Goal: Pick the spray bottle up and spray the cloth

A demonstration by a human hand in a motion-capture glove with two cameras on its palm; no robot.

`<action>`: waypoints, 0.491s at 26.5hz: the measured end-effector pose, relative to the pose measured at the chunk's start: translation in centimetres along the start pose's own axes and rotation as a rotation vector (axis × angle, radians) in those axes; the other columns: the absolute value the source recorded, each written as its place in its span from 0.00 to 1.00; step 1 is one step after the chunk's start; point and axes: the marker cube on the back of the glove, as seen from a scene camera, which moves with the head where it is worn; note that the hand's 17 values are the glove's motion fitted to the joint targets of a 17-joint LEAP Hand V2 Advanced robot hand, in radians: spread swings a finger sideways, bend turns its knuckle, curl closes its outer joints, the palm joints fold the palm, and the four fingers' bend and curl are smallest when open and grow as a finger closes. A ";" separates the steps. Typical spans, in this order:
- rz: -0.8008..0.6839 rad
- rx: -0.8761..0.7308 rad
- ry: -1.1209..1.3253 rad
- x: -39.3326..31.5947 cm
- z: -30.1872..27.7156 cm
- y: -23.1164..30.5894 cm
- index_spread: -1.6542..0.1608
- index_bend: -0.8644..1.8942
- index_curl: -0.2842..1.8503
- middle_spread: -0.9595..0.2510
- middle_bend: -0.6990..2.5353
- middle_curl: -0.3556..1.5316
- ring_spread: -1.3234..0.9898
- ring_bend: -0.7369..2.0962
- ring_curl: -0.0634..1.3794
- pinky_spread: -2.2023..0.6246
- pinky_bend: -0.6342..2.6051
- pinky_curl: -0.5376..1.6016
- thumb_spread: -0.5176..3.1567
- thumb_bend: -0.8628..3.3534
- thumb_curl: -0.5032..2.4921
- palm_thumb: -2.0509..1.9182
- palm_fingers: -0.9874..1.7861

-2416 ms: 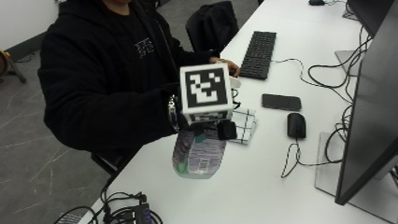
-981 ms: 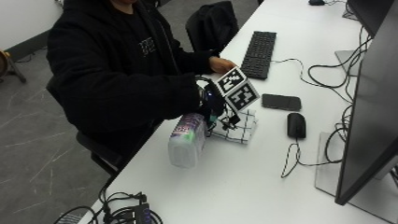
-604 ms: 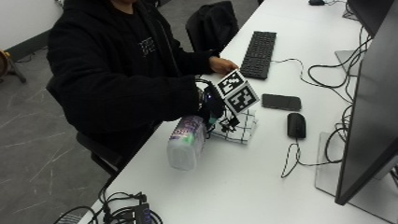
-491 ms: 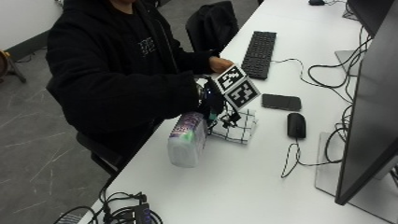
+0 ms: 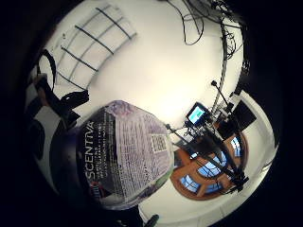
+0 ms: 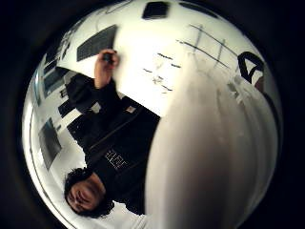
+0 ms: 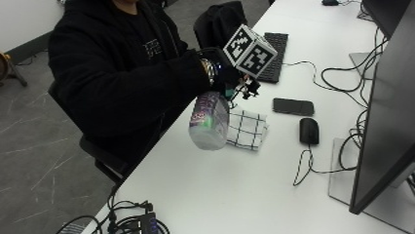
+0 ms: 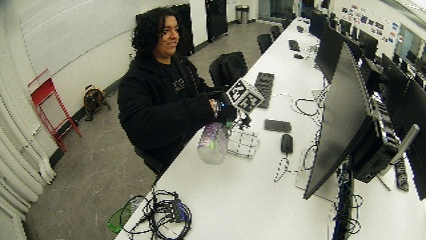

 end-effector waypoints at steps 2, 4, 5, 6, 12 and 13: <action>-0.046 0.071 -0.024 -1.0 -1.5 -0.1 0.74 0.38 0.39 0.60 0.37 0.46 0.48 0.52 0.37 0.66 0.33 0.43 0.24 0.20 0.43 0.75 0.84; -0.098 0.142 -0.056 -1.8 -2.9 -0.1 0.74 0.38 0.39 0.60 0.36 0.46 0.48 0.52 0.37 0.66 0.33 0.43 0.24 0.20 0.43 0.76 0.84; -0.125 0.176 -0.075 -2.1 -3.6 -0.2 0.74 0.38 0.39 0.60 0.36 0.46 0.48 0.52 0.37 0.66 0.33 0.43 0.24 0.20 0.43 0.76 0.84; -0.151 0.209 -0.095 -2.5 -4.3 -0.2 0.74 0.38 0.39 0.60 0.36 0.46 0.47 0.52 0.37 0.66 0.33 0.43 0.24 0.20 0.43 0.76 0.84; -0.297 0.356 -0.220 -4.8 -7.2 -2.1 0.74 0.38 0.39 0.60 0.36 0.46 0.47 0.51 0.37 0.66 0.34 0.43 0.24 0.20 0.43 0.76 0.84; -0.319 0.379 -0.238 -5.1 -7.5 -2.6 0.74 0.38 0.39 0.60 0.36 0.46 0.47 0.51 0.37 0.66 0.34 0.43 0.24 0.20 0.43 0.76 0.84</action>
